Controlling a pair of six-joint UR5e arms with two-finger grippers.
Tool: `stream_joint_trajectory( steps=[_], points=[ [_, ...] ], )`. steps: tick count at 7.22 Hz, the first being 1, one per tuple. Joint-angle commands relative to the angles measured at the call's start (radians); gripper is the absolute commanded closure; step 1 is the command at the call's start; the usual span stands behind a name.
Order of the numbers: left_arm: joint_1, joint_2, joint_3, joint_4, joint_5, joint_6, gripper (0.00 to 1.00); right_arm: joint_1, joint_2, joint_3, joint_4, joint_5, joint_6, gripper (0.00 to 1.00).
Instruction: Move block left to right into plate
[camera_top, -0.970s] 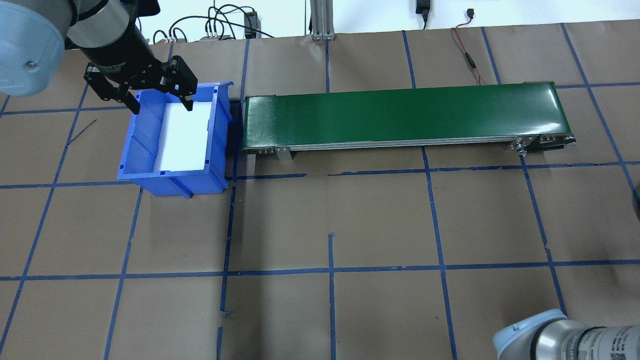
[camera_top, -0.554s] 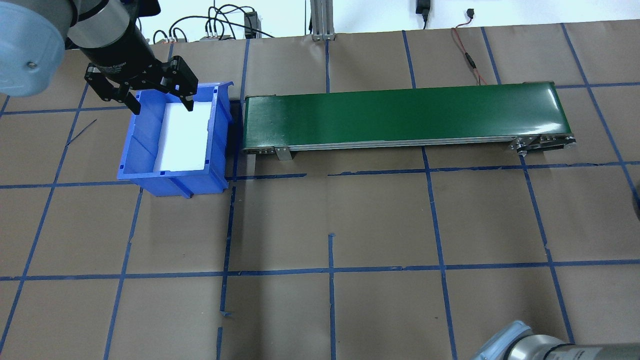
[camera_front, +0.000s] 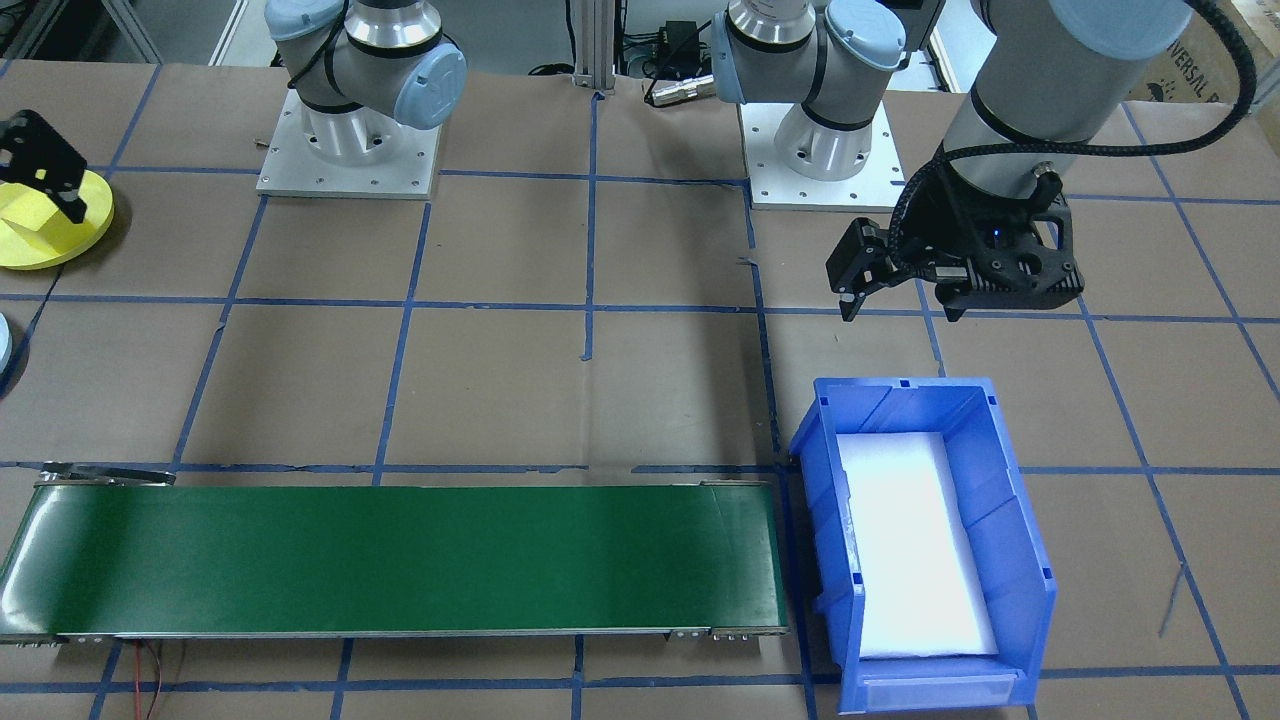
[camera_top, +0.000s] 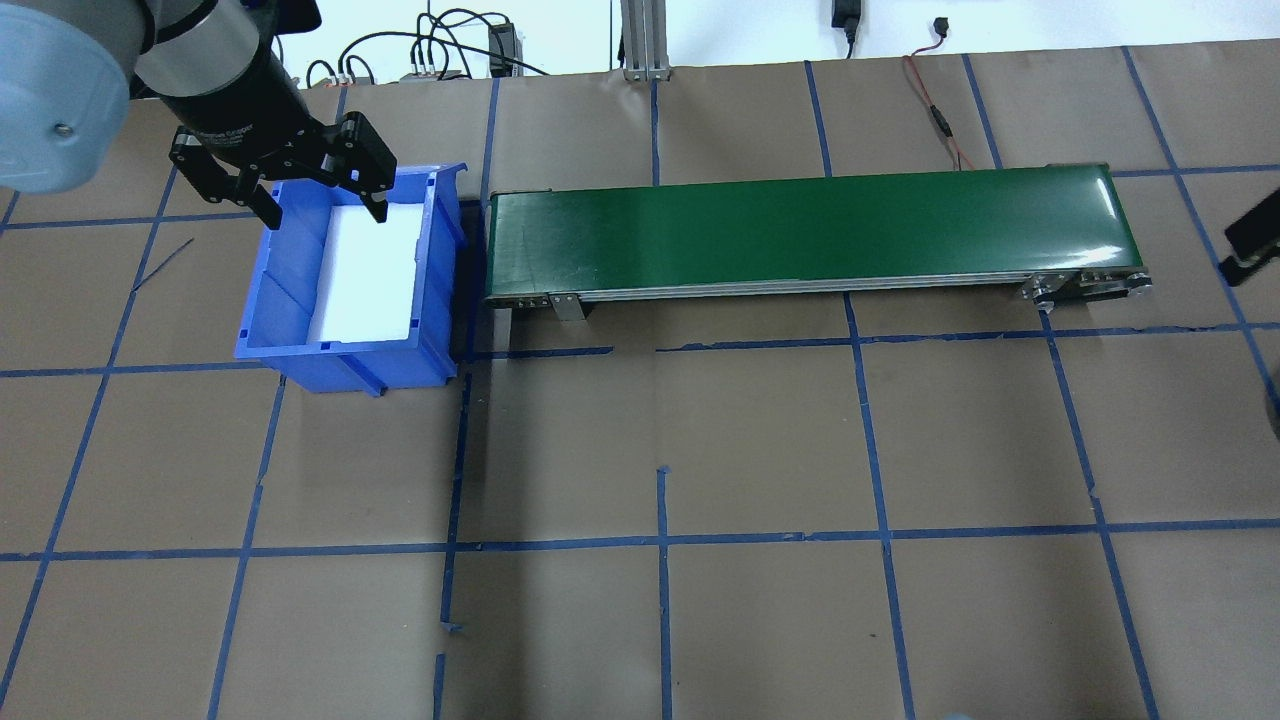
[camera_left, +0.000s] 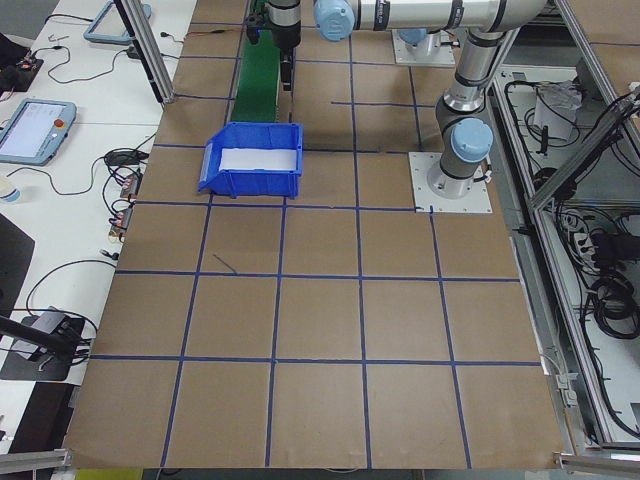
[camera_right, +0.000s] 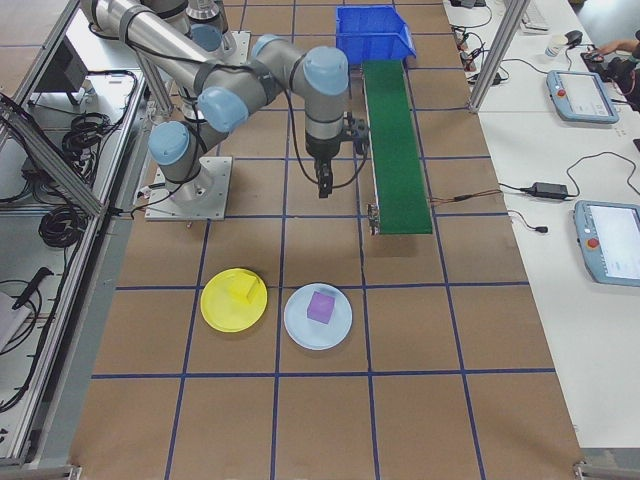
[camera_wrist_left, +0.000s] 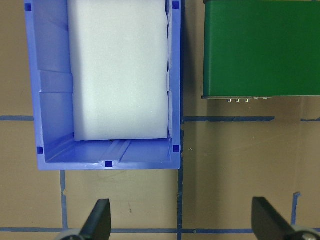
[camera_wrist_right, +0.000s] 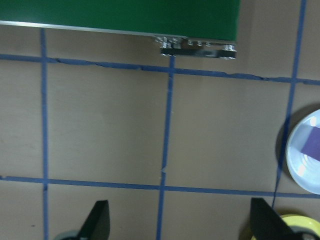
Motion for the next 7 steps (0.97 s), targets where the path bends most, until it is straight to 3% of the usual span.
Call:
stream_joint_trajectory(
  steps=[1,2,3,4,7],
  points=[
    [-0.023,0.000,0.000,0.000,0.003,-0.005,0.00,0.225,0.005,-0.047,0.044,0.070,0.318,0.00],
    [-0.055,0.002,-0.002,0.005,0.012,-0.007,0.00,0.296,0.028,-0.079,0.043,0.135,0.408,0.00],
    [-0.054,0.002,-0.005,0.009,0.011,-0.002,0.00,0.383,0.074,-0.116,0.073,0.119,0.520,0.00],
    [-0.050,0.002,-0.005,0.012,0.012,-0.001,0.00,0.480,0.103,-0.128,0.064,0.058,0.579,0.00],
    [-0.025,0.000,-0.004,0.011,0.011,0.004,0.00,0.455,0.119,-0.176,0.075,0.043,0.564,0.00]
  ],
)
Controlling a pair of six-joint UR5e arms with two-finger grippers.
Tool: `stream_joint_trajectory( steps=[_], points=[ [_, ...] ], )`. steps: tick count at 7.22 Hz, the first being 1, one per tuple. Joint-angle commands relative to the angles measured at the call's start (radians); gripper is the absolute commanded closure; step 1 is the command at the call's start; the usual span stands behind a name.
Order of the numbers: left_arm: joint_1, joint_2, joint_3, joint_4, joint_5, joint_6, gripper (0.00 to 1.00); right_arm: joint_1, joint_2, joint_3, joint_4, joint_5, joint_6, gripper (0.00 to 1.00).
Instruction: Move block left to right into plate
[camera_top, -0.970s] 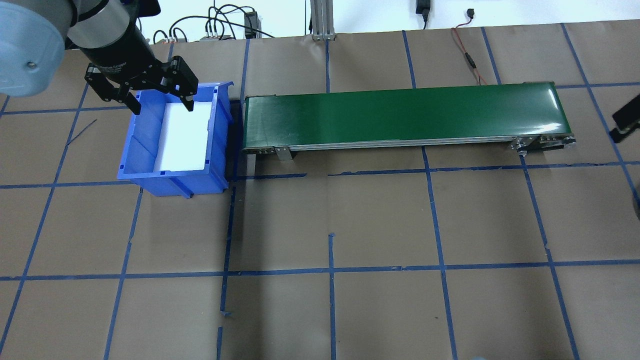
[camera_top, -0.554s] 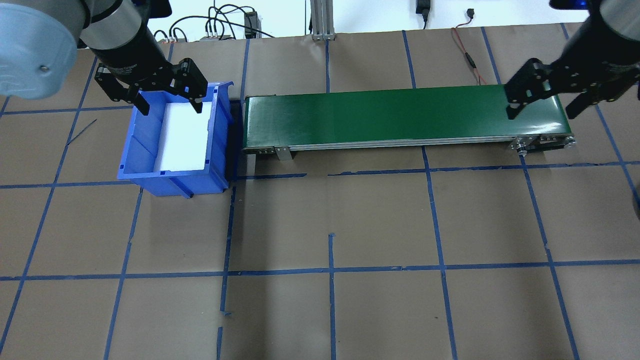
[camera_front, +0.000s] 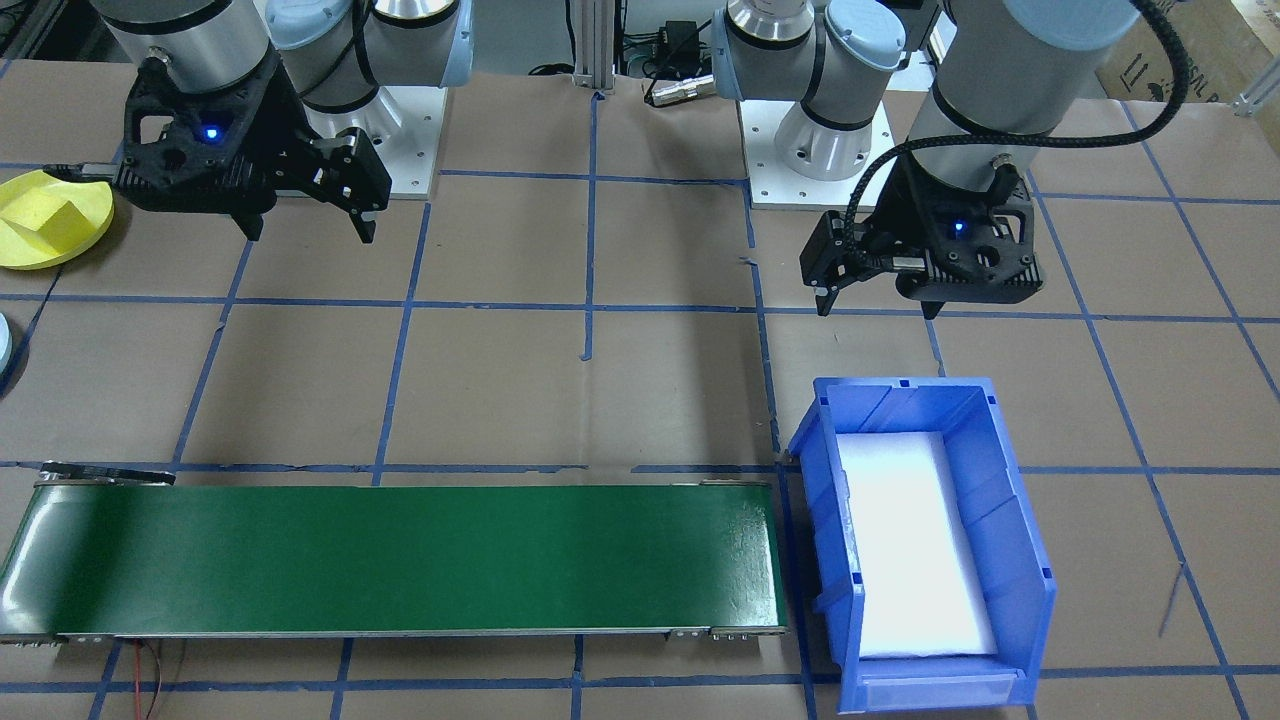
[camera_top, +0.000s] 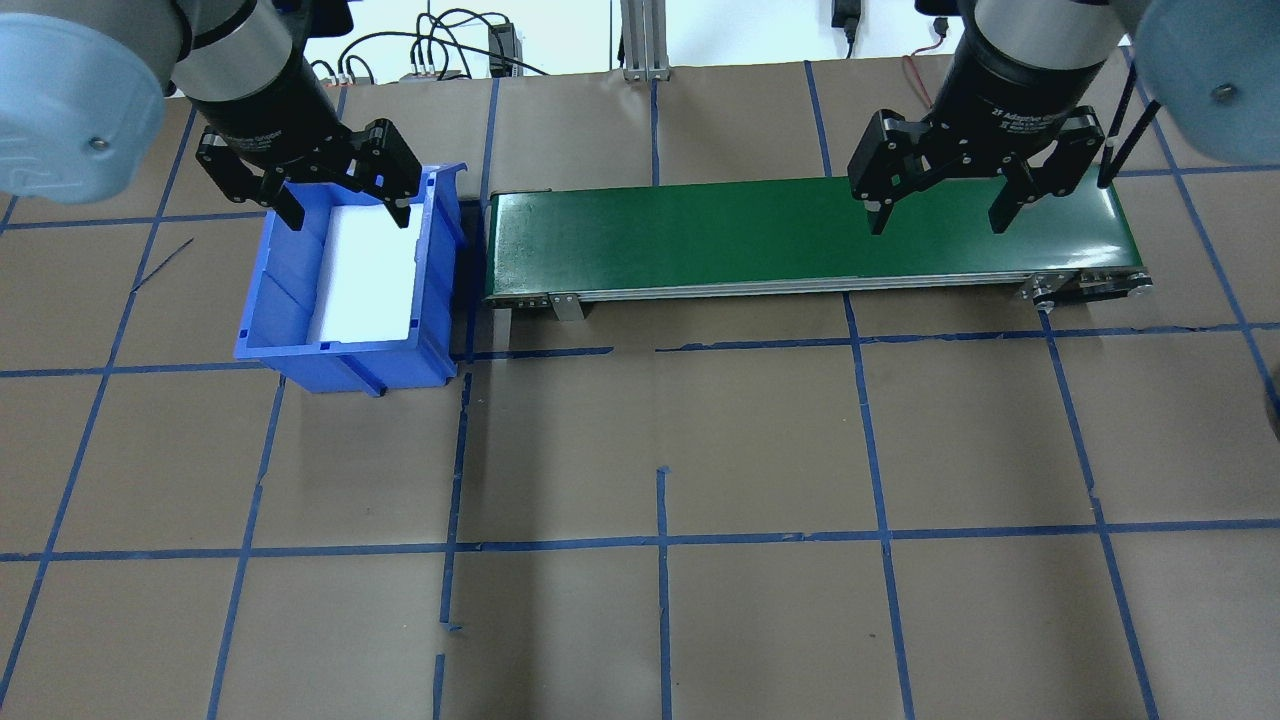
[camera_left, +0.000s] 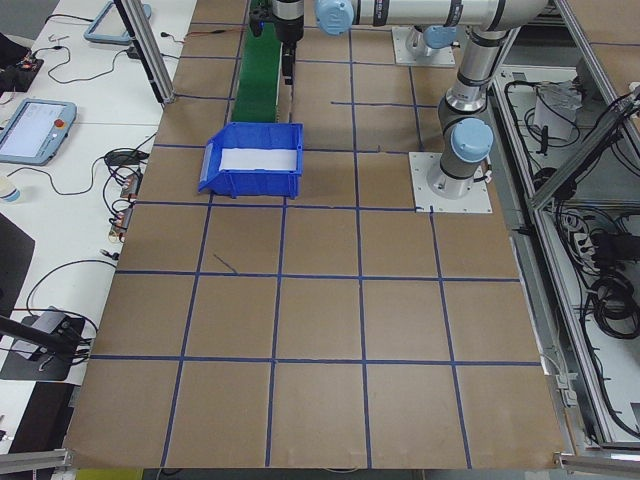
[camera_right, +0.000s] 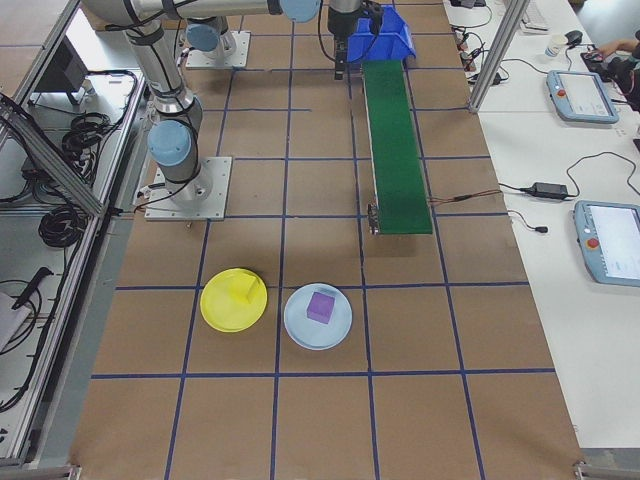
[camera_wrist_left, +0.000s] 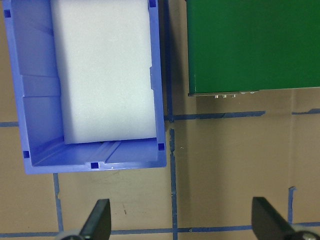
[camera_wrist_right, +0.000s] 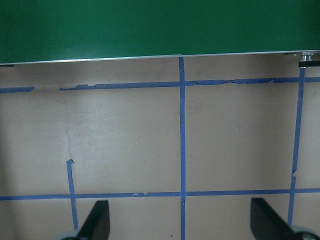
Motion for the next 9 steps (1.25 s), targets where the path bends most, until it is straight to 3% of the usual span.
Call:
stream_joint_trajectory(
  steps=[1,5,9],
  points=[
    [0.010,-0.001,0.000,0.000,0.001,0.000,0.00,-0.013,0.004,-0.008,0.007,-0.003,0.000,0.00],
    [0.010,-0.001,0.001,0.000,0.001,0.000,0.00,-0.010,0.004,-0.005,0.009,-0.011,-0.002,0.00],
    [0.010,-0.001,0.000,0.000,0.001,0.000,0.00,-0.073,0.001,0.007,0.064,0.002,-0.013,0.00]
  ],
)
